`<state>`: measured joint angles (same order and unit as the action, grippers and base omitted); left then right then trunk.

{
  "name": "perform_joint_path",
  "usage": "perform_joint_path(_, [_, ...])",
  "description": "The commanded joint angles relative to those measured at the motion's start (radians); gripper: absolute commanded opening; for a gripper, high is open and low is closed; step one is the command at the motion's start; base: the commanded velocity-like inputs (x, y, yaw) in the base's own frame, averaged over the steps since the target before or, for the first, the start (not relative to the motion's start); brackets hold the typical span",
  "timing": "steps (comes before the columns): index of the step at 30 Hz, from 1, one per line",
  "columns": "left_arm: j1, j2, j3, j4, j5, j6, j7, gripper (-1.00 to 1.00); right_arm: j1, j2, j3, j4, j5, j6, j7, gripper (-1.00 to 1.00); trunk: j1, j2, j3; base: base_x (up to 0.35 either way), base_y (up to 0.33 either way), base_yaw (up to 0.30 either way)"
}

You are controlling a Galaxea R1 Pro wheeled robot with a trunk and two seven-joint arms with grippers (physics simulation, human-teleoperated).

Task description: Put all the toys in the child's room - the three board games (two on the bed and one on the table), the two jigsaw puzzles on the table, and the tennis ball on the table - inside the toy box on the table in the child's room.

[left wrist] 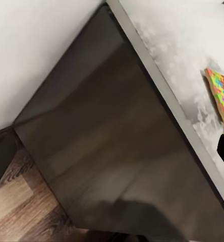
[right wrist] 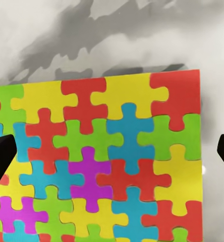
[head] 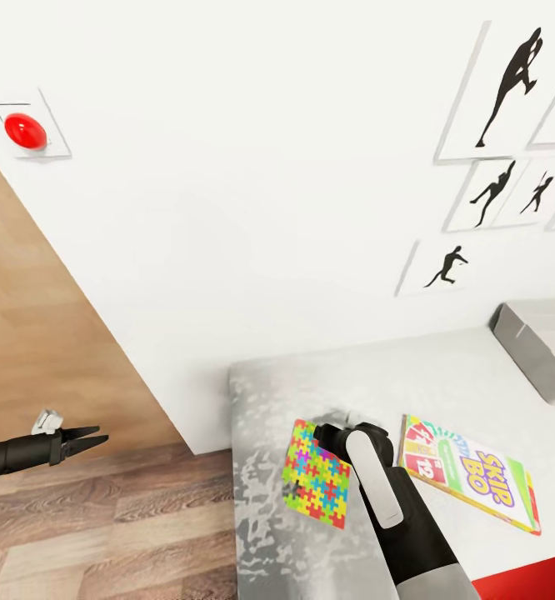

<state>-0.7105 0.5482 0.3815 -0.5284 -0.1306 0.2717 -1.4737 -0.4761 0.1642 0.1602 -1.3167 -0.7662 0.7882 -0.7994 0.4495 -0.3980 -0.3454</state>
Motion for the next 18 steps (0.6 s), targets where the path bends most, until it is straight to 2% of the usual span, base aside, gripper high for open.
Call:
perform_joint_path(1, [-0.001,-0.001,0.007,-0.001,-0.011,0.011,-0.007,1.0,-0.001,0.0,0.001,-0.001,-0.009,0.002,-0.01,1.0,0.001,-0.002,-0.003,0.0,0.0,0.0])
perform_joint_path(18, [-0.001,-0.002,0.007,-0.001,-0.011,0.011,-0.007,1.0,-0.001,0.0,0.001,-0.001,-0.009,0.002,-0.01,1.0,0.001,-0.002,-0.02,0.0,0.0,0.0])
